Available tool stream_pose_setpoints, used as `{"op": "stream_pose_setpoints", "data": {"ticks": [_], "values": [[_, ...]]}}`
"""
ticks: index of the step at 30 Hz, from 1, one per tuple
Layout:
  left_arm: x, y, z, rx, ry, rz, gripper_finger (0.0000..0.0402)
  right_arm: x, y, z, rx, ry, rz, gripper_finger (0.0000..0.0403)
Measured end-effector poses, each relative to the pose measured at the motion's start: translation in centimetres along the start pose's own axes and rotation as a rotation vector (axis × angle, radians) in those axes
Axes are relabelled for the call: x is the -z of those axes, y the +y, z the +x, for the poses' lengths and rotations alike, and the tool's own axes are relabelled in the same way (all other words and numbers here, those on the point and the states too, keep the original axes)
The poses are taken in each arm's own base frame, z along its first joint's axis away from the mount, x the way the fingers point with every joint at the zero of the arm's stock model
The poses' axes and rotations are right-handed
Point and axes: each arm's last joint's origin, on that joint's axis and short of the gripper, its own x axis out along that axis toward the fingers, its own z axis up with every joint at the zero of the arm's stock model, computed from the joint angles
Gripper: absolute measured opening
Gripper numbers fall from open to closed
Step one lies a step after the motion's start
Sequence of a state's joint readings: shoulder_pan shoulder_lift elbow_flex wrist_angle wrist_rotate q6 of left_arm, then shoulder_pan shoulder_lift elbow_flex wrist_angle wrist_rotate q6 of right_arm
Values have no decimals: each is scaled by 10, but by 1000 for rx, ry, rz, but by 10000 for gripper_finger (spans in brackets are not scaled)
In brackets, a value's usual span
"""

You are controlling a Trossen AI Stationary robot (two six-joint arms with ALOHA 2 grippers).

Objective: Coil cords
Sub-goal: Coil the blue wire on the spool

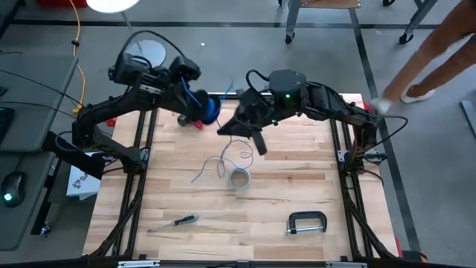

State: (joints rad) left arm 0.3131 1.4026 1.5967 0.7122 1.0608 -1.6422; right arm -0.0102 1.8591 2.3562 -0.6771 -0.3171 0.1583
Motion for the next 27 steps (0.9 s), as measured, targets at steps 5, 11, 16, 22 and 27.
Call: {"op": "stream_pose_setpoints", "data": {"ticks": [5,11,16,22,27], "values": [[-5,-29,-11,-6,-26,170,0,-1,-8,-2,126,-25,49,18],[-6,-49,-27,-67,-12,233,0,1,-15,-4,195,5,47,122],[-6,-53,-37,-138,7,247,0,4,-22,-6,368,28,-45,211],[-8,-54,-45,-173,18,257,0,6,-25,-8,382,58,-60,231],[-9,-54,-49,-188,56,254,0,6,-26,-8,385,60,-60,224]]}}
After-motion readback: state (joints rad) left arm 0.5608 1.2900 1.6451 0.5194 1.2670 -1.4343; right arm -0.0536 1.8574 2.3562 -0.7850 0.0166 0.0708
